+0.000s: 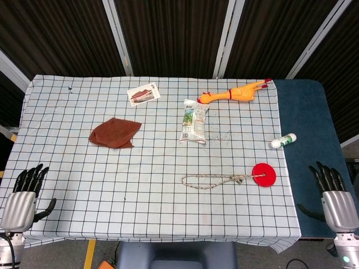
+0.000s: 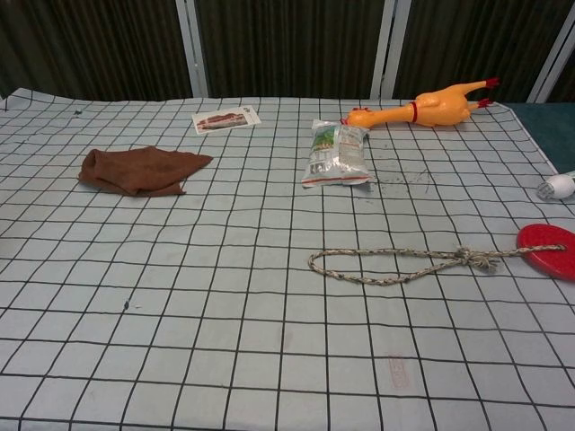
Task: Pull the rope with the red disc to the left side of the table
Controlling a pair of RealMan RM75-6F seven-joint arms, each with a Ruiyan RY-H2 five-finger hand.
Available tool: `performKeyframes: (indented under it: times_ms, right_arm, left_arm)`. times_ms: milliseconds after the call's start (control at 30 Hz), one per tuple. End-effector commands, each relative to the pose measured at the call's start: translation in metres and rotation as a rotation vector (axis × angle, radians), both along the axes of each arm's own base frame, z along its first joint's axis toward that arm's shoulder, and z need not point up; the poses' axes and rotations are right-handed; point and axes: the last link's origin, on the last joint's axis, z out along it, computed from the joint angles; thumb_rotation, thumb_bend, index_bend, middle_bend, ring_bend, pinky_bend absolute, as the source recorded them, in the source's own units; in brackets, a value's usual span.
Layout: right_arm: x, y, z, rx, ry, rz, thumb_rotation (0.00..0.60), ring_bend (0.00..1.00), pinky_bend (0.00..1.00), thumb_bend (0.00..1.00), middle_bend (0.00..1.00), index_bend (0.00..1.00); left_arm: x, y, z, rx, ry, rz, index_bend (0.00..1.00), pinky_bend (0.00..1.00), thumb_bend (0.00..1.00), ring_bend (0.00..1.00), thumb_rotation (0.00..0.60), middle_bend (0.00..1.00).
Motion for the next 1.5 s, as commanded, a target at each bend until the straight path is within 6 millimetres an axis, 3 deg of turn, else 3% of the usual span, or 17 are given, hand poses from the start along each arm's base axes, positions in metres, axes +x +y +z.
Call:
performKeyframes:
  times_ms: [33,300,467,800,1100,1300,1500]
  right_arm:
    - [0.0,0.0,0.0,-0.001,0.0,-0.001,0.6,0.0,0.0,0.25,0.0,0.0]
    - [0.001,0.0,0.002,-0.007,-0.007,-0.002,0.6,0.0,0.0,0.25,0.0,0.0]
    - [0.002,-0.003,0.002,-0.016,-0.01,-0.008,0.6,0.0,0.0,0.25,0.0,0.0]
    - [0.004,-0.013,0.011,-0.03,0.003,-0.007,0.6,0.0,0.0,0.25,0.0,0.0]
    - [-0.004,-0.009,0.019,-0.053,-0.008,-0.031,0.6,0.0,0.0,0.25,0.0,0.0]
    - [-0.013,-0.004,0.024,-0.072,-0.016,-0.054,0.6,0.0,0.0,0.25,0.0,0.0]
    - [-0.019,-0.003,0.025,-0.086,-0.022,-0.056,0.6,0.0,0.0,0.25,0.0,0.0]
  left_arm:
    - [0.001,0.0,-0.001,-0.003,-0.002,-0.002,0.0,0.0,0.36,0.0,0.6,0.0]
    - [0.006,0.003,-0.004,-0.026,-0.007,-0.017,0.0,0.0,0.36,0.0,0.6,0.0]
    - [0.023,0.014,-0.021,-0.105,-0.006,-0.087,0.0,0.0,0.36,0.0,0.6,0.0]
    - [0.109,0.05,-0.095,-0.353,-0.074,-0.338,0.0,0.0,0.36,0.0,0.6,0.0]
    - [0.183,0.087,-0.163,-0.521,-0.003,-0.486,0.0,0.0,0.36,0.0,0.6,0.0]
    - [0.207,0.106,-0.199,-0.624,0.069,-0.508,0.0,0.0,0.39,0.0,0.6,0.0]
    - [0.216,0.12,-0.218,-0.667,0.141,-0.495,0.0,0.0,0.41,0.0,0.6,0.0]
